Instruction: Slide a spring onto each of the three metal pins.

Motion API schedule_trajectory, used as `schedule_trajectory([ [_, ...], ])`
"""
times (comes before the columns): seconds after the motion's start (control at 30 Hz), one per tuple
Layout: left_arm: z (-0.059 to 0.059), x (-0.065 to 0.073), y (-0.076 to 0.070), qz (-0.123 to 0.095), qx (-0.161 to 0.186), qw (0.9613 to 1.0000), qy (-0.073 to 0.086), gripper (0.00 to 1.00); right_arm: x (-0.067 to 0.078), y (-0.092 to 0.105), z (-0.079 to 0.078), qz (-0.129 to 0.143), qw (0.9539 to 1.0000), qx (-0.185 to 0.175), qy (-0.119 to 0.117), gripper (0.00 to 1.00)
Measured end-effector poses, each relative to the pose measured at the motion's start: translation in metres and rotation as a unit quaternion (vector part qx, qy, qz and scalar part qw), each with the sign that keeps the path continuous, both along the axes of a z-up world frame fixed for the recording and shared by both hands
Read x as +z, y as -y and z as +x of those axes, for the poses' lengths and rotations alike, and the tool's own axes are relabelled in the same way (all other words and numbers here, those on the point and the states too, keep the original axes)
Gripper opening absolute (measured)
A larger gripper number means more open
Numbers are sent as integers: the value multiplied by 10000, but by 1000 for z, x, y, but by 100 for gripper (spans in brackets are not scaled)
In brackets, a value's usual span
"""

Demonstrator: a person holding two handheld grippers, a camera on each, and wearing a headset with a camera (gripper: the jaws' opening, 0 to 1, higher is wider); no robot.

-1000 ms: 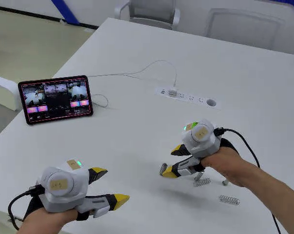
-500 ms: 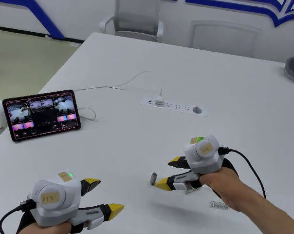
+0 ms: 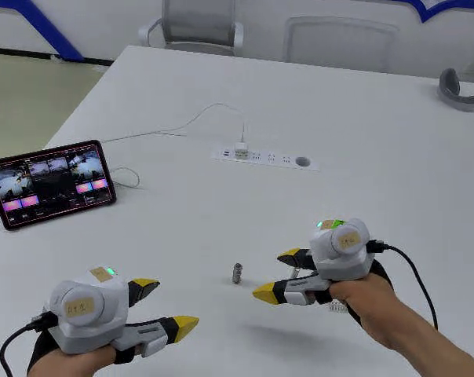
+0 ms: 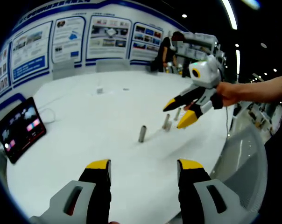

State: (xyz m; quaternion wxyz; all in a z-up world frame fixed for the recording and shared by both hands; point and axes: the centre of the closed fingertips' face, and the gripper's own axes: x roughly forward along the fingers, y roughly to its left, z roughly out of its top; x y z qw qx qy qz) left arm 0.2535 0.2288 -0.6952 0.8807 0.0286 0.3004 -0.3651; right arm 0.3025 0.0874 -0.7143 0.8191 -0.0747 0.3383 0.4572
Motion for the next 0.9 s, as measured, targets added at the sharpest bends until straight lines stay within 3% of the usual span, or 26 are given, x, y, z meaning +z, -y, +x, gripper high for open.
schedule_trajectory([
  [0.37, 1, 0, 7, 23, -45, 10000, -25, 59, 6, 22, -10, 164, 9993, -322, 41, 62],
  [0.9, 8, 1, 18, -36, -14, 10000, -27, 60, 4, 54, -25, 325, 9965, -767, 35, 66],
])
